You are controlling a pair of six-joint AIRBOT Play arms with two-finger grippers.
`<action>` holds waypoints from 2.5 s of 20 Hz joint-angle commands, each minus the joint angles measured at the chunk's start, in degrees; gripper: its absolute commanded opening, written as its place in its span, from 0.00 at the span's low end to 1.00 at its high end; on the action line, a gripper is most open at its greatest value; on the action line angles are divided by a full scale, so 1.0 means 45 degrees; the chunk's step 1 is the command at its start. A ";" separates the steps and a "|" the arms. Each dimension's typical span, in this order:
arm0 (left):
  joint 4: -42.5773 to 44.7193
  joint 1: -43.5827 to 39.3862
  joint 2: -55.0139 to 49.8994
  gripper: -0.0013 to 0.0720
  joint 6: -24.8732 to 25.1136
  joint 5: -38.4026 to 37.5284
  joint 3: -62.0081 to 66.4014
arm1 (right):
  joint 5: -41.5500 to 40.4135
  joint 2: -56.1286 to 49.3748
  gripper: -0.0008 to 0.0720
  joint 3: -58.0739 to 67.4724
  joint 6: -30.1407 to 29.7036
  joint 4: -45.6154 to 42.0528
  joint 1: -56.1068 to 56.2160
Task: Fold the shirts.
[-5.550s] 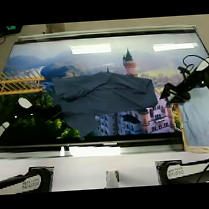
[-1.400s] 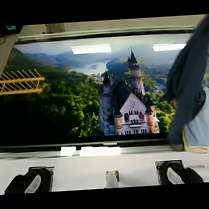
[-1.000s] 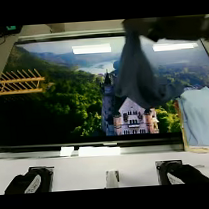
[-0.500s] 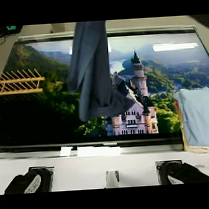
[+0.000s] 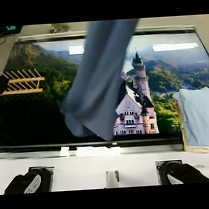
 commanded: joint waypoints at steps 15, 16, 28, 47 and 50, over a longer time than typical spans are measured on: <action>-0.5799 -0.1695 -0.1481 0.34 0.0709 -0.0685 -0.9170 | 0.8762 0.0155 0.04 -0.5605 -0.0865 -0.5343 -0.1899; -0.6411 -0.2312 -0.1481 0.27 0.0923 -0.0316 -0.9709 | 0.8762 0.0155 0.04 -0.5605 -0.0865 -0.5343 -0.1899; -0.8150 -0.8592 -0.3104 0.75 -0.2356 0.4945 -1.0909 | 0.8626 0.0146 0.04 -0.5605 -0.0860 -0.5323 -0.1899; -0.7067 -0.6392 -0.0170 0.05 0.2215 0.6630 -0.7849 | 0.8364 0.0471 0.04 -0.5518 -0.1773 -0.5639 -0.1899; -0.6290 -0.2866 0.2016 0.05 0.1656 0.6042 -0.4643 | 0.6708 0.1190 0.04 -0.4979 -0.1768 -0.5804 -0.1899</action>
